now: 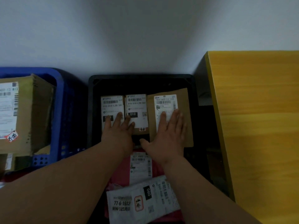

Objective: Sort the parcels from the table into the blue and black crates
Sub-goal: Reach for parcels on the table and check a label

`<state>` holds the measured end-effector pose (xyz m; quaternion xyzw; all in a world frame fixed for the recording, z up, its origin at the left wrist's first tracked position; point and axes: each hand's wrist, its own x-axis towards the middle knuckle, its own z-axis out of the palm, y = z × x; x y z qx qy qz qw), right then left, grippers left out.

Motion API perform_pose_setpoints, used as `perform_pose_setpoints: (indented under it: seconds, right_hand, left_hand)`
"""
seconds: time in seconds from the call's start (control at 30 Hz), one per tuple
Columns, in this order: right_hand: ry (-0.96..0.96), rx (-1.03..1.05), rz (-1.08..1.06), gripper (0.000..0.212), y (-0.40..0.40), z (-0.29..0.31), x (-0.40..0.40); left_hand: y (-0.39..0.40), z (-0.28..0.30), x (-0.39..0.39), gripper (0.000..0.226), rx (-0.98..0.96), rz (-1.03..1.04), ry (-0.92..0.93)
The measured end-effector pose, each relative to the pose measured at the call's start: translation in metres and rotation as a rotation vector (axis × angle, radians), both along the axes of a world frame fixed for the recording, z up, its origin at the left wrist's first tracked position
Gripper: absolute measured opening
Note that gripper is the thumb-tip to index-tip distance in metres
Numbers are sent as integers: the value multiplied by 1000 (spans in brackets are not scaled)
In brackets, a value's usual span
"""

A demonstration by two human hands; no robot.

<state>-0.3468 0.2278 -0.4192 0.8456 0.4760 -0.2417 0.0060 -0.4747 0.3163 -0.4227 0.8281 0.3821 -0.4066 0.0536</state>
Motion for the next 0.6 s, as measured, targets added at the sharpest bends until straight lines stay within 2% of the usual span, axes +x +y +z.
perform_pose_setpoints:
  seconds: [0.27, 0.6]
  right_hand:
    - [30, -20, 17, 106, 2, -21, 11]
    - [-4, -19, -21, 101, 17, -43, 14]
  left_hand:
    - [-3, -8, -1, 93, -4, 3, 4]
    - [-16, -22, -8, 97, 64, 17, -141]
